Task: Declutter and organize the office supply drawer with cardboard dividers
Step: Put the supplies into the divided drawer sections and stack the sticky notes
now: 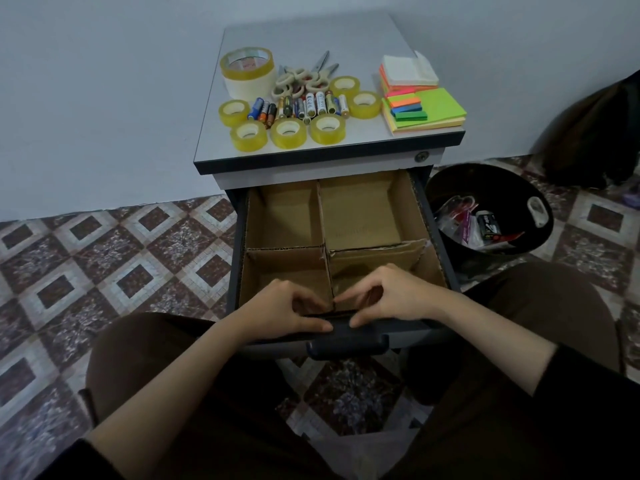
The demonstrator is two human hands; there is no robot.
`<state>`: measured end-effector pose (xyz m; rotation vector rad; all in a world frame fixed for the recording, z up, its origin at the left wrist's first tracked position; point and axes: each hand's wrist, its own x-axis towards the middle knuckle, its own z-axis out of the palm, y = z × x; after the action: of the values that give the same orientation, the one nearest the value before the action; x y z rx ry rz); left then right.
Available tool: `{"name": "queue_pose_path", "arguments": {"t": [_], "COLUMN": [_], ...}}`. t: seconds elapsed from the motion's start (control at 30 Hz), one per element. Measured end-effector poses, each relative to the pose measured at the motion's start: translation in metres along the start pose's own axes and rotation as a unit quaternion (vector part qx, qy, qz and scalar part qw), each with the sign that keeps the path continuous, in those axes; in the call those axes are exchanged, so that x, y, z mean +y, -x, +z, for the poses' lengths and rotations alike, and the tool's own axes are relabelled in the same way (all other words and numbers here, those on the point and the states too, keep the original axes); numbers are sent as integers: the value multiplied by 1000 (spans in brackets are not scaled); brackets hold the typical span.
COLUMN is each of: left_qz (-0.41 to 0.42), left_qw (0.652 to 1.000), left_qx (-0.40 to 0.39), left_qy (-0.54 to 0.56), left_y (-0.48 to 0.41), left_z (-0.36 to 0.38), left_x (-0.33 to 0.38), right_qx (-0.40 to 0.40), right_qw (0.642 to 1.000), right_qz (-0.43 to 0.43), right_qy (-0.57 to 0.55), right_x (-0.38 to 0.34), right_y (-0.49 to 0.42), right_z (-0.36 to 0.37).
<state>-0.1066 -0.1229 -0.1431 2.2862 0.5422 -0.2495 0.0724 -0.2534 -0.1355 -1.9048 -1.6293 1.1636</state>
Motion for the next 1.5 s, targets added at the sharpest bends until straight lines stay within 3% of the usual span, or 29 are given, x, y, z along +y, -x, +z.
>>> {"name": "queue_pose_path", "arguments": {"t": [0.13,0.2,0.3,0.37,0.73,0.93,1.17,1.33,1.5], "left_qz": [34,29,-33,-55,-45,-33,-12,-34,-118], "left_qw": [979,966,969,968,969,972,940,889,873], "left_qx": [199,237,190,163,189,195,327,446,463], "left_qy": [-38,-99,-152,-181,-155,-126,-99,-100,-101], "left_y": [-14,-24,-38,-42,-37,-39,-48,-58,-70], "left_z": [-5,-8,-12,-10,-5,-19,-81,-129,-151], "left_x": [2,4,3,0,-2,-3,9,15,8], "right_qx": [216,258,220,200,227,236,361,405,411], "right_qw": [975,962,960,967,970,966,928,907,896], "right_qz": [-27,-18,12,30,33,48,11,20,75], "right_qy": [33,92,173,157,78,95,89,110,149], "right_x": [3,1,2,5,5,-4,-46,-70,-76], "right_y": [-14,-24,-38,-43,-41,-46,-68,-82,-88], "right_z": [-5,-10,-12,-10,-10,-24,-79,-122,-155]}}
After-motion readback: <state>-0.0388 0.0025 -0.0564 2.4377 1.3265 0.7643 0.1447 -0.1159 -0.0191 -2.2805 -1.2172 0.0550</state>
